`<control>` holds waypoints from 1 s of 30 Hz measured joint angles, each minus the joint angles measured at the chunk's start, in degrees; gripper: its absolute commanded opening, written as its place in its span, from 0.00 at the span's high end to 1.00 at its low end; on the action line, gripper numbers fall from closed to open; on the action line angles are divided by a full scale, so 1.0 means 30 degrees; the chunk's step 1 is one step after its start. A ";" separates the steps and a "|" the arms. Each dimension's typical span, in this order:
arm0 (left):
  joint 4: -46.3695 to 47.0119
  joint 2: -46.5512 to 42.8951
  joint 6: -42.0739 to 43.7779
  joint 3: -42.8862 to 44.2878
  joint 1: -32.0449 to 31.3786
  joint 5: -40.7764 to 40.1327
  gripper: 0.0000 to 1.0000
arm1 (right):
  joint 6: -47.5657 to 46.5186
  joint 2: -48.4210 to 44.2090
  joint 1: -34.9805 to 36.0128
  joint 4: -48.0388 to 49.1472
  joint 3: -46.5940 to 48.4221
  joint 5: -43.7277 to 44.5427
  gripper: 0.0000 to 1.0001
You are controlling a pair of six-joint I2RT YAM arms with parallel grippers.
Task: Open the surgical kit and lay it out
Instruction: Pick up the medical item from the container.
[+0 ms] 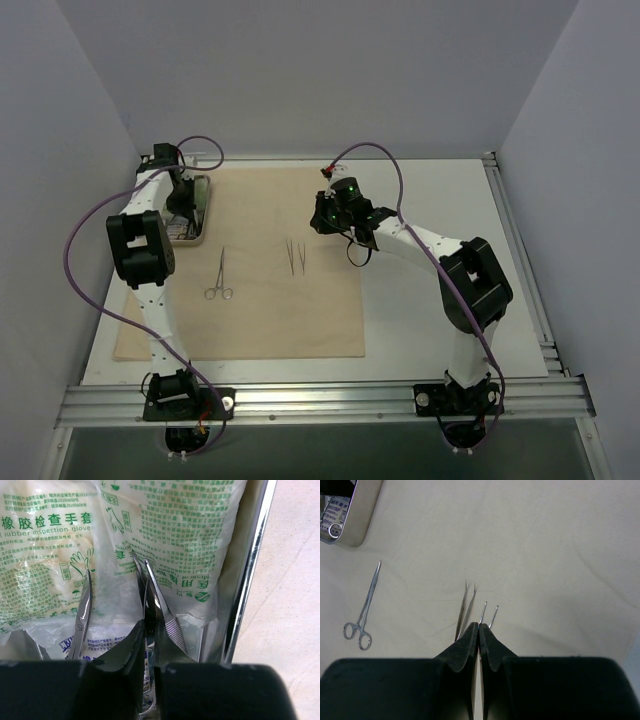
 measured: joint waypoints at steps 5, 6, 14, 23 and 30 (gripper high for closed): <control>0.0015 0.0000 0.0000 0.0036 -0.0044 -0.0211 0.98 | 0.0007 0.0000 0.0000 -0.0007 0.0000 0.0007 1.00; 0.0015 0.0000 0.0000 0.0036 -0.0029 -0.0226 0.98 | 0.0007 0.0000 0.0000 0.0000 0.0000 0.0007 1.00; 0.0015 -0.0240 0.0022 0.0036 0.0007 -0.0437 0.98 | 0.0080 0.0000 -0.0007 0.0000 -0.0007 0.0007 1.00; 0.0058 -0.1013 0.0233 0.0189 0.0532 -0.0954 0.98 | 0.0102 -0.0007 -0.0044 0.0007 -0.0255 0.0007 1.00; 0.0051 -0.1144 0.0379 0.0211 0.0707 -0.0947 0.98 | 0.0299 -0.0007 -0.0109 0.0007 -0.0452 0.0022 1.00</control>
